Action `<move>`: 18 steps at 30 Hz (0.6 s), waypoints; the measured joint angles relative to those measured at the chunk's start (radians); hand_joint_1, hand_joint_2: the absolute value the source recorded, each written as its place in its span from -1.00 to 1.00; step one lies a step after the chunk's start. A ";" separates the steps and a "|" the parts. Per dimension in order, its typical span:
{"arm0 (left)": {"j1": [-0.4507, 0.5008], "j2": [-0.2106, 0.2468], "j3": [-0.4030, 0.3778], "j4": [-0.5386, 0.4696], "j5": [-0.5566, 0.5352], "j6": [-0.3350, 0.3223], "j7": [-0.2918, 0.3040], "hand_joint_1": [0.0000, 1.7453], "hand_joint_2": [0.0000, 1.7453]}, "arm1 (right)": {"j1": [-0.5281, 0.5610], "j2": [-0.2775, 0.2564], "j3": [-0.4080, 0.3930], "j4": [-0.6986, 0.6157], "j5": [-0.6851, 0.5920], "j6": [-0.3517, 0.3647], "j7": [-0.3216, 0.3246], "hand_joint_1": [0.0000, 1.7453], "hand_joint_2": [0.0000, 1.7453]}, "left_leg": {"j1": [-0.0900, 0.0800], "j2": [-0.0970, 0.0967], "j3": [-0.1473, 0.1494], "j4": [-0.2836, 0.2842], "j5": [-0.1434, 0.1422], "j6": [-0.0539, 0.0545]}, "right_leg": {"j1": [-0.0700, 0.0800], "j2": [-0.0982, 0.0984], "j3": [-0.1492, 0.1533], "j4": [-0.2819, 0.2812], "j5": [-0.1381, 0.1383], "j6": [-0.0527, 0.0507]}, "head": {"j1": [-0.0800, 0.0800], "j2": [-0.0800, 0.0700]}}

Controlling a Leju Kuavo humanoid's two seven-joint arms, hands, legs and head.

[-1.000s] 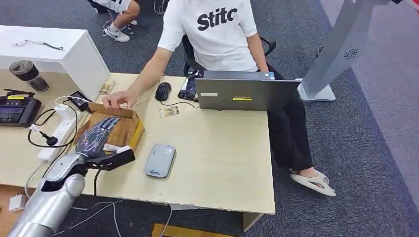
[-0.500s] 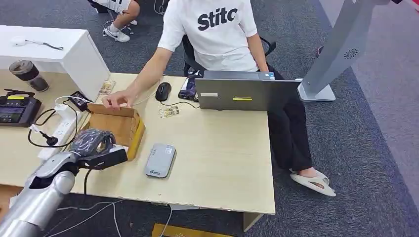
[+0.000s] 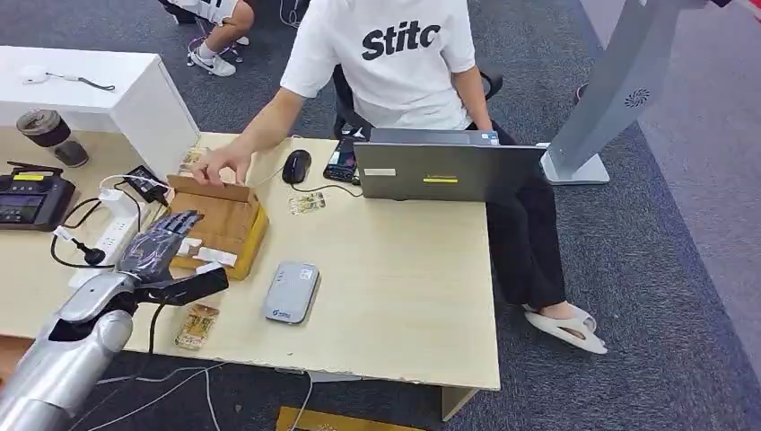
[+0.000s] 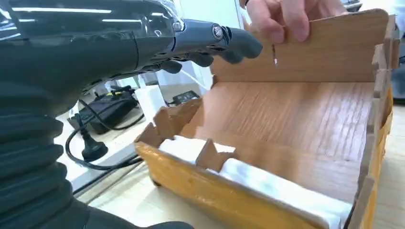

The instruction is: Pass the card to the sensor for recognition and then transmit it.

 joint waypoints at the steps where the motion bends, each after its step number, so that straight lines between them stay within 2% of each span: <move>1: 0.000 0.000 0.000 0.000 -0.003 0.008 0.002 -1.00 1.00 | 0.000 0.000 0.000 0.000 0.000 -0.001 0.000 -1.00 1.00 | 0.000 0.000 0.000 0.000 0.000 0.000 | 0.000 0.000 0.000 0.000 0.000 0.000 | 0.000 0.000; 7: 0.004 -0.008 0.000 0.000 -0.020 0.051 0.010 -1.00 1.00 | 0.002 0.000 0.000 0.000 -0.013 -0.003 -0.005 -1.00 1.00 | 0.000 0.000 0.000 0.000 0.000 0.000 | 0.000 0.000 0.000 0.000 0.000 0.000 | 0.000 0.000; 14: 0.008 -0.010 0.000 -0.001 -0.024 0.065 0.017 -1.00 1.00 | 0.003 0.000 0.000 0.000 -0.013 -0.005 -0.006 -1.00 1.00 | 0.000 0.000 0.000 0.000 0.000 0.000 | 0.000 0.000 0.000 0.000 0.000 0.000 | 0.000 0.000; 16: 0.030 -0.020 0.009 -0.028 -0.031 0.117 0.028 -1.00 1.00 | 0.007 0.000 0.000 0.002 -0.019 -0.014 -0.017 -1.00 1.00 | 0.000 0.000 0.000 0.000 0.000 0.000 | 0.000 0.000 0.000 0.000 0.000 0.000 | 0.000 0.000; 17: 0.064 -0.029 0.035 -0.073 -0.027 0.149 0.035 -1.00 1.00 | 0.011 0.000 0.000 0.005 -0.030 -0.018 -0.019 -1.00 1.00 | 0.000 0.000 0.000 0.000 0.000 0.000 | 0.000 0.000 0.000 0.000 0.000 0.000 | 0.000 0.000; 18: 0.076 -0.033 0.047 -0.088 -0.020 0.158 0.035 -1.00 1.00 | 0.013 0.000 0.000 0.005 -0.032 -0.019 -0.019 -1.00 1.00 | 0.000 0.000 0.000 0.000 0.000 0.000 | 0.000 0.000 0.000 0.000 0.000 0.000 | 0.000 0.000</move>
